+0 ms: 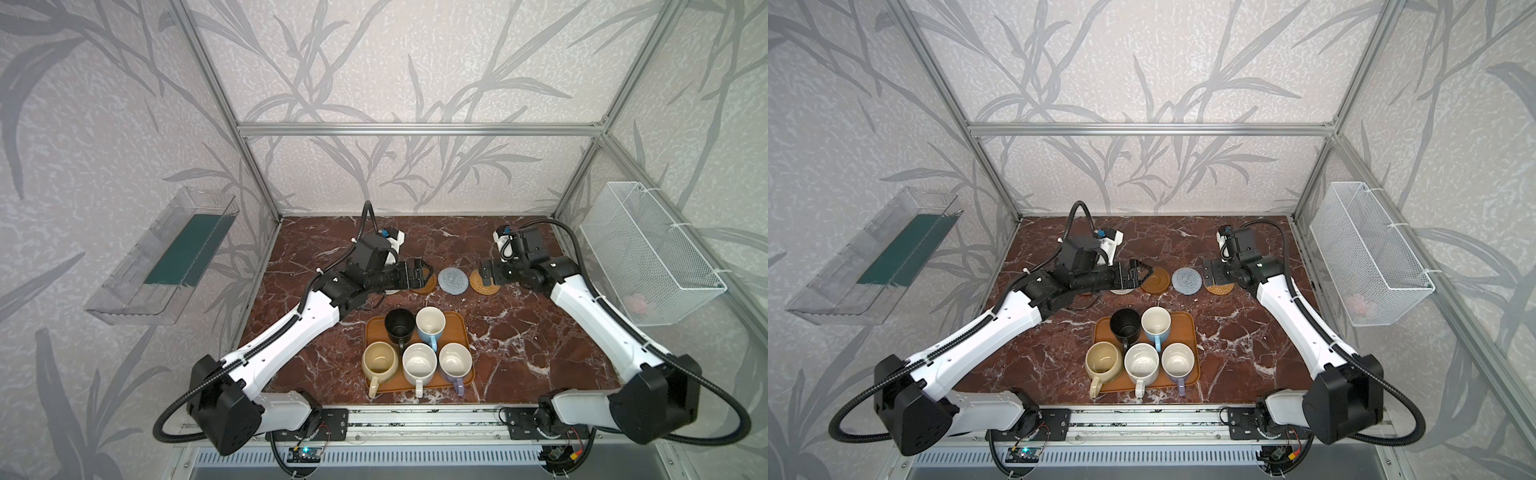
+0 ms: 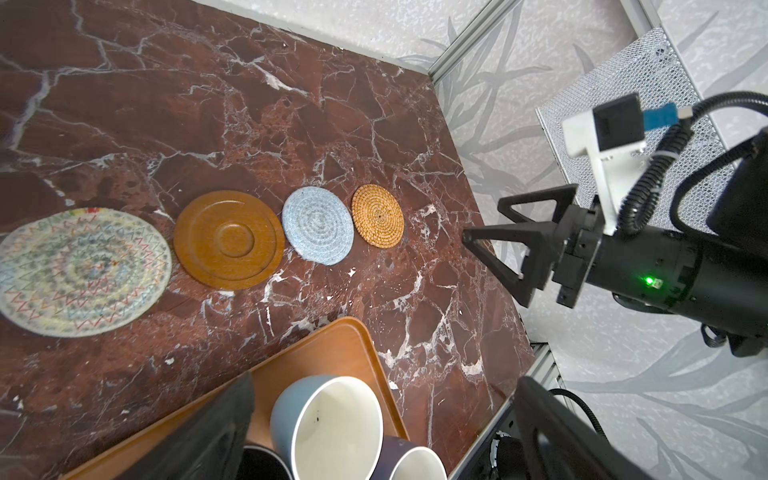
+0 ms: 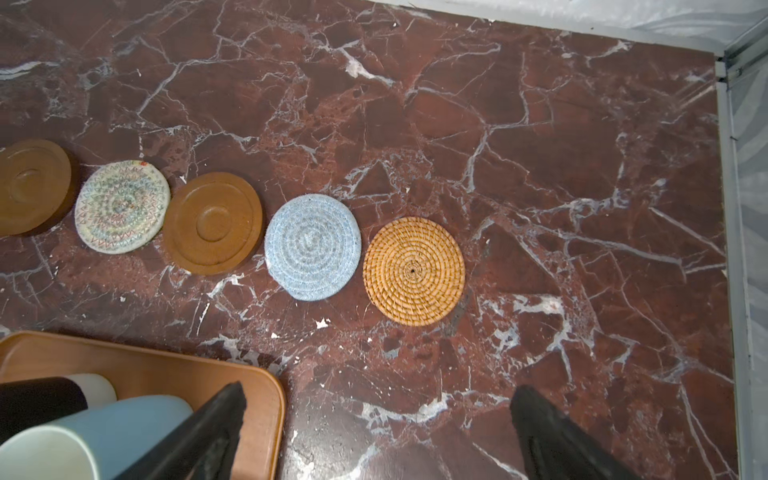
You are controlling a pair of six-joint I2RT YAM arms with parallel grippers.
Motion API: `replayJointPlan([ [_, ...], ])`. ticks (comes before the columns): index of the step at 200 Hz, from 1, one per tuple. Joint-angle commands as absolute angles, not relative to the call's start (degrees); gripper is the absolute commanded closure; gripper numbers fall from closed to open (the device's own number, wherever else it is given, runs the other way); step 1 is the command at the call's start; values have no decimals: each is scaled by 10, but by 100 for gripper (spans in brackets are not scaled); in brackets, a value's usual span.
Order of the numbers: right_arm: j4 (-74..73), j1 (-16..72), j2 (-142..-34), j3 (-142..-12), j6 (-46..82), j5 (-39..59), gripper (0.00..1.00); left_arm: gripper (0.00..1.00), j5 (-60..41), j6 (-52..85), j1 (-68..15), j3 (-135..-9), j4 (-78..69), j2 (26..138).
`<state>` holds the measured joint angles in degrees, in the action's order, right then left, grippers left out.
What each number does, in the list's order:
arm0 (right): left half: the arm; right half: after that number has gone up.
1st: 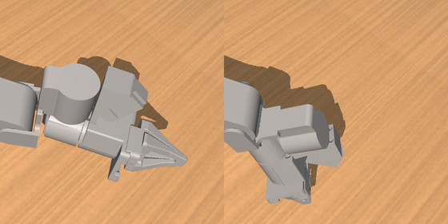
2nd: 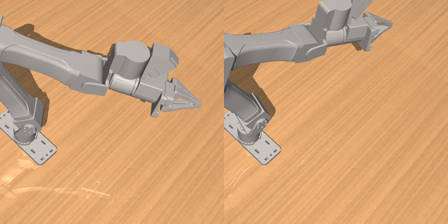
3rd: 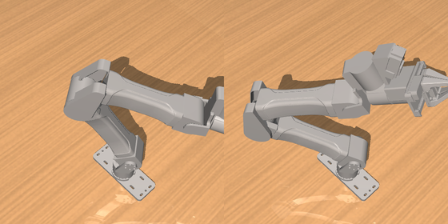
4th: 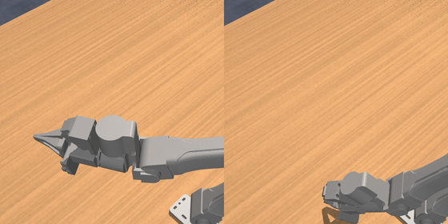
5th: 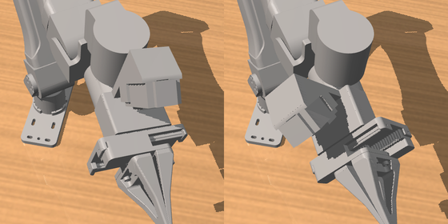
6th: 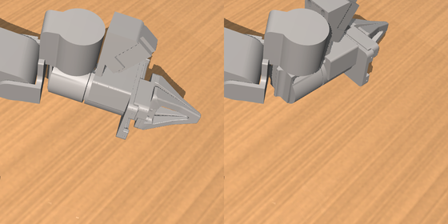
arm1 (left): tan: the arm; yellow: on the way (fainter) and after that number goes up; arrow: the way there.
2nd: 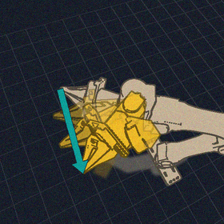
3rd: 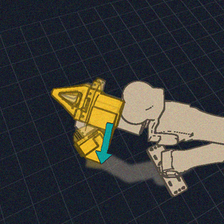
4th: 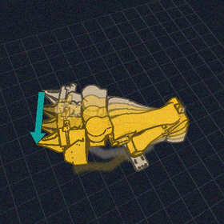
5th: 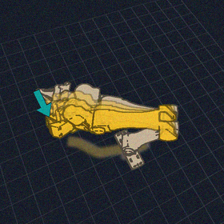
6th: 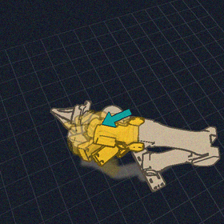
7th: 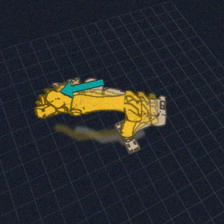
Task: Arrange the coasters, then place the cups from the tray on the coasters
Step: 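Raise right gripper off rattan coaster while left gripper moves over black mug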
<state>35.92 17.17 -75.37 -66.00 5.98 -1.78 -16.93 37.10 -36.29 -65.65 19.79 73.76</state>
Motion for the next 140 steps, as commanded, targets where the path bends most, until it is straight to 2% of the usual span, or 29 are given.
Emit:
replayJointPlan([
  [1, 361, 170, -710, -630, 72, 52, 1, 1, -143, 382, -359, -644, 259, 706],
  [21, 351, 170, -653, -591, 128, 104, 1, 1, -150, 367, -359, -641, 301, 679],
  [47, 324, 186, -599, -548, 185, 157, 0, 7, -144, 385, -360, -609, 317, 638],
  [96, 361, 250, -563, -547, 221, 139, 0, 16, -103, 393, -381, -592, 413, 620],
  [123, 328, 283, -539, -523, 241, 150, 0, 23, -79, 397, -398, -589, 449, 622],
  [140, 325, 300, -540, -519, 240, 140, 0, 32, -77, 404, -409, -579, 462, 624],
])
